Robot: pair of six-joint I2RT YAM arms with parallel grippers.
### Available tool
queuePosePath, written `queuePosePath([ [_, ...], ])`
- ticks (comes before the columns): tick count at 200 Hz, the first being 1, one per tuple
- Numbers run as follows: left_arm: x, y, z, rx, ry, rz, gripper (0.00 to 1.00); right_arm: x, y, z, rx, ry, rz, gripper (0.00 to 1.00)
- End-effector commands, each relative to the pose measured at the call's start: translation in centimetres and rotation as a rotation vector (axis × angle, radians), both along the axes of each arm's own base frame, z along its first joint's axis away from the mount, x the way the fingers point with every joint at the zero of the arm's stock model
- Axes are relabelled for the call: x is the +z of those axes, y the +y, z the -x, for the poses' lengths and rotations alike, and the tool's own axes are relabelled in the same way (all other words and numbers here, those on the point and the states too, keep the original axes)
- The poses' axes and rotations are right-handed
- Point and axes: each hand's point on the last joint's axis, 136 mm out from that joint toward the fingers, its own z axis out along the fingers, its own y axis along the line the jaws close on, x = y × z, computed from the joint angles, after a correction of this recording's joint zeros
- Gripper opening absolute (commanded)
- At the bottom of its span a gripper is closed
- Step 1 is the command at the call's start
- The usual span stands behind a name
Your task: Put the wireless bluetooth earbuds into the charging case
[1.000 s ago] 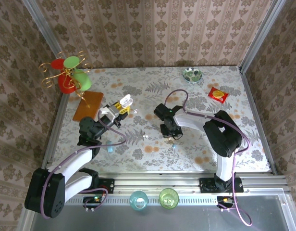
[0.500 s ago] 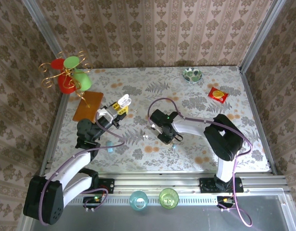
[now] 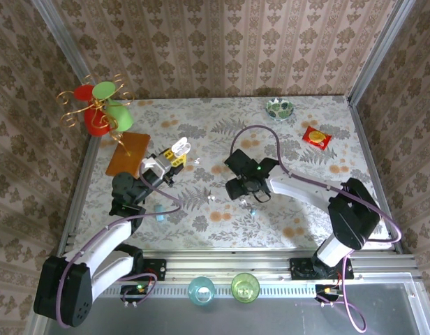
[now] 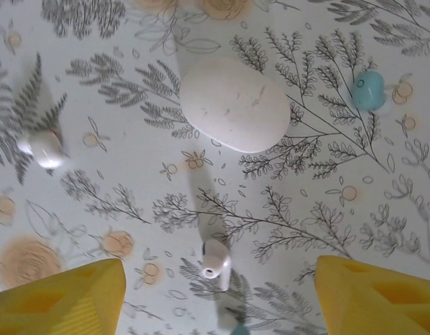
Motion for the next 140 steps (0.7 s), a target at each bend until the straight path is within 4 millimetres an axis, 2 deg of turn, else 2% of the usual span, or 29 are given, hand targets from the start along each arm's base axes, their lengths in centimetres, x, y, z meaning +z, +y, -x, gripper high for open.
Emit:
queuePosePath([
  [1,1.2,0.1,0.1,0.011,-0.055,-0.001,0.0,-0.9,-0.6,1.7,-0.158,0.174,0.023,0.7],
  [27,1.1,0.1,0.2,0.008,-0.059,-0.003,0.0,-1.9,-0.3,2.7,-0.149,0.293,0.08,0.59],
  [50,0.8,0.1,0.3,0.008,-0.056,-0.006,0.0,-2.7,-0.8,3.1,-0.143,0.374,0.166,0.52],
  [83,0.8,0.0,0.5,0.002,-0.059,-0.008,0.0,-4.1,-1.6,3.4,-0.142,0.462,0.245,0.46],
  [140,0.5,-0.5,0.7,-0.027,-0.063,-0.02,0.0,-5.6,-1.2,2.6,-0.144,0.538,0.208,0.39],
])
